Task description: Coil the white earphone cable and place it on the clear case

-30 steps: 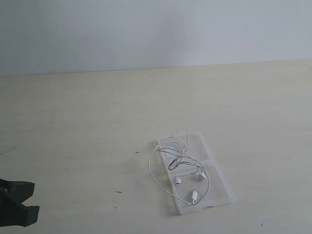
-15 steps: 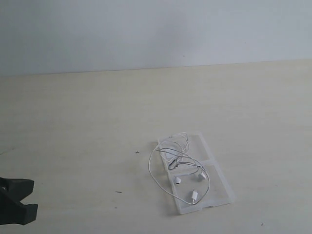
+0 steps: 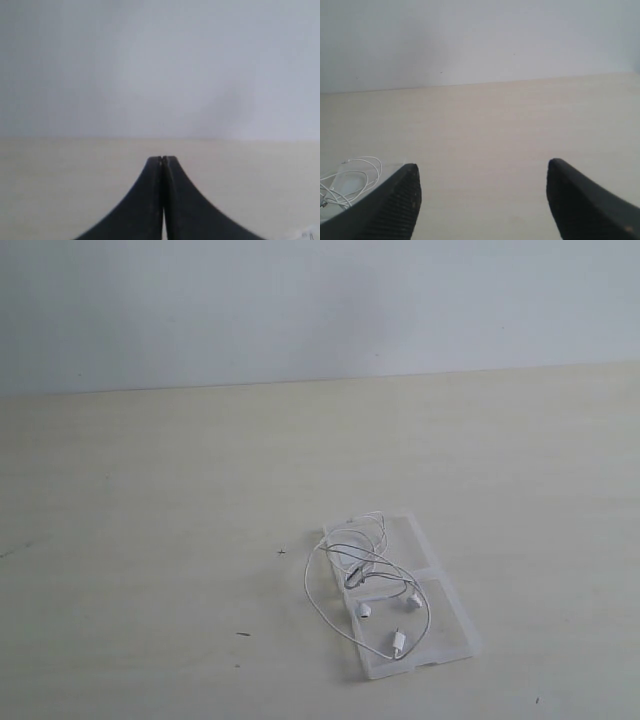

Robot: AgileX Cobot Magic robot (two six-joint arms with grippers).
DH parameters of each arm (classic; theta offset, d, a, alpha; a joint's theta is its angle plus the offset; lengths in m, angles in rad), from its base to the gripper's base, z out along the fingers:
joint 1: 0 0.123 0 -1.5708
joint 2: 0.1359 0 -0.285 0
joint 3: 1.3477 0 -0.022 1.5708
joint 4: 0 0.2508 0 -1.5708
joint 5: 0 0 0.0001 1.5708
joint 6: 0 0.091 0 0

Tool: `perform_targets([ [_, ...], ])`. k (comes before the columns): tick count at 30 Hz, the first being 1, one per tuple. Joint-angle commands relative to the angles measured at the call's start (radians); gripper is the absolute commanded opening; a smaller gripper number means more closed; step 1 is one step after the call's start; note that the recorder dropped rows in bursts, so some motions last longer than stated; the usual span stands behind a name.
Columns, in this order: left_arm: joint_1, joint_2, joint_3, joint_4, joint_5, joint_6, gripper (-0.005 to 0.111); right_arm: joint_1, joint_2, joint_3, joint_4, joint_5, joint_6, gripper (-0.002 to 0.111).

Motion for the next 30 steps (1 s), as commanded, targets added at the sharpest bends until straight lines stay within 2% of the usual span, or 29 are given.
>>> perform_targets([
  [1,-0.059,-0.213,0.004,-0.002,0.055,0.010,0.000,-0.003,-0.007,0.005,0.003,-0.002,0.000,0.067],
  [4,-0.186,-0.315,0.004,-0.002,0.129,0.010,0.000,-0.003,-0.007,0.005,0.003,-0.002,0.000,0.067],
  [7,-0.299,-0.323,0.004,-0.002,0.190,0.010,0.000,-0.003,-0.007,0.005,0.003,-0.002,0.000,0.067],
  [10,-0.367,-0.323,0.004,-0.034,0.219,-0.004,0.000,-0.003,-0.007,0.005,0.003,-0.002,0.000,0.067],
  [14,-0.385,-0.323,0.004,-0.221,0.215,-0.082,0.000,-0.003,-0.007,0.005,0.003,-0.002,0.000,0.067],
  [18,-0.385,-0.323,0.004,-0.522,0.172,-0.233,0.000,-0.003,-0.007,0.005,0.003,-0.002,0.000,0.067],
  [20,-0.385,-0.323,0.004,-0.629,0.167,-0.233,0.000,-0.003,-0.007,0.005,0.003,-0.002,0.000,0.067],
  [21,-0.383,-0.323,0.004,-0.635,0.182,-0.212,0.000,-0.003,-0.007,0.005,0.003,-0.002,0.000,0.067],
  [23,-0.383,-0.323,0.004,-0.635,0.259,-0.053,0.000,-0.003,-0.007,0.005,0.003,-0.002,0.000,0.067],
  [24,-0.383,-0.323,0.004,-0.638,0.325,0.110,0.000,-0.003,-0.007,0.005,0.003,-0.002,0.000,0.067],
  [27,-0.383,-0.323,0.004,-0.747,0.539,0.732,0.000,-0.003,-0.007,0.005,0.003,-0.002,0.000,0.067],
  [29,-0.383,-0.323,0.004,-0.915,0.673,1.128,0.000,-0.003,-0.007,0.005,0.003,-0.002,0.000,0.067],
  [30,-0.383,-0.323,0.004,-0.993,0.704,1.272,0.000,-0.003,-0.007,0.005,0.003,-0.002,0.000,0.067],
])
